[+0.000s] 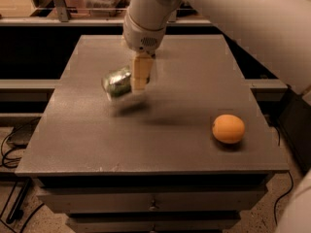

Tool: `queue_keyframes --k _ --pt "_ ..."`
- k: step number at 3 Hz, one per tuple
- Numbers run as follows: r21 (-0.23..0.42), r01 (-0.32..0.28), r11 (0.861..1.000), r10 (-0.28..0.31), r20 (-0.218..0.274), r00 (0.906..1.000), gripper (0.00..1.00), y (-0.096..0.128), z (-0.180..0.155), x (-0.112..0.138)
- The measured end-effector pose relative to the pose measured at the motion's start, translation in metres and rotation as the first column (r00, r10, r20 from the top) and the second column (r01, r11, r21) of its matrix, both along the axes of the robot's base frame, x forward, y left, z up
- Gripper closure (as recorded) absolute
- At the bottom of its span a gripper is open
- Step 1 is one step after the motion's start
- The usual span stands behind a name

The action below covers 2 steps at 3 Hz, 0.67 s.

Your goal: Knock green can over

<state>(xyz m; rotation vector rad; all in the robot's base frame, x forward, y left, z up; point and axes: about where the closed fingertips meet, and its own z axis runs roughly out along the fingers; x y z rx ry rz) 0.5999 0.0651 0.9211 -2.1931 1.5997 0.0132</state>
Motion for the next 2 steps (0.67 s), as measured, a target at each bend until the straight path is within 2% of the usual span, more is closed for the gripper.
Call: queue_keyframes --k 1,2 --pt "-0.088 -0.012 0.996 0.009 -0.027 0.9996 0.00 -0.0069 -0.0393 -0.0046" --pt "-0.088 -0.012 0.996 0.009 -0.027 0.9996 0.00 -0.0068 -0.0393 -0.0046"
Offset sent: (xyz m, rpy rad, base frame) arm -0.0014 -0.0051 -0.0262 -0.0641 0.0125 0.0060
